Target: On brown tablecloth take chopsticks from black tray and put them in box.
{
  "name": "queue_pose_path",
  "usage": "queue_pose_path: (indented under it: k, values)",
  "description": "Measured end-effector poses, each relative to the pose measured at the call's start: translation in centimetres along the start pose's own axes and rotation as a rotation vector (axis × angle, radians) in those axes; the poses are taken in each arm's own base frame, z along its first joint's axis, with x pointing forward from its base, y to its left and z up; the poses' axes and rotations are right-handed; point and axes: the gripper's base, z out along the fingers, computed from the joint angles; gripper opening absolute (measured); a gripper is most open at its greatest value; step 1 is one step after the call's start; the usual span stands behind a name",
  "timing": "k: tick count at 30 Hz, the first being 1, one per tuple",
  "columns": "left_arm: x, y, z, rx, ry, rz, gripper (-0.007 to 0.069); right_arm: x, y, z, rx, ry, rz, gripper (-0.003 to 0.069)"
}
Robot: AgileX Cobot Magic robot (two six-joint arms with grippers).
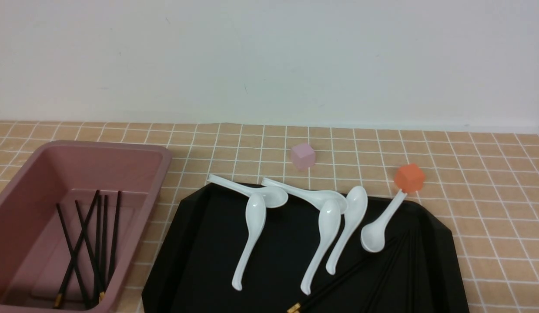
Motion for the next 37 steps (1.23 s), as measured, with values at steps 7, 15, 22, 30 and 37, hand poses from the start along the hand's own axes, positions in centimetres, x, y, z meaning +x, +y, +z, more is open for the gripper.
queue_pose_path:
  k: [7, 15, 22, 30, 37]
  values:
    - [0.00, 0.00, 0.00, 0.000, 0.000, 0.000, 0.0017, 0.00, 0.00, 0.00, 0.000, 0.000, 0.000, 0.0240]
    - [0.00, 0.00, 0.00, 0.000, 0.000, 0.000, 0.0019, 0.00, 0.00, 0.00, 0.000, 0.000, 0.000, 0.0240]
    - [0.00, 0.00, 0.00, 0.000, 0.000, 0.000, 0.0026, 0.00, 0.00, 0.00, 0.000, 0.000, 0.000, 0.0240]
    - [0.00, 0.00, 0.00, 0.000, 0.000, 0.000, 0.0031, 0.00, 0.00, 0.00, 0.000, 0.000, 0.000, 0.0240]
    - [0.00, 0.00, 0.00, 0.000, 0.000, 0.000, 0.0033, 0.00, 0.00, 0.00, 0.000, 0.000, 0.000, 0.0240]
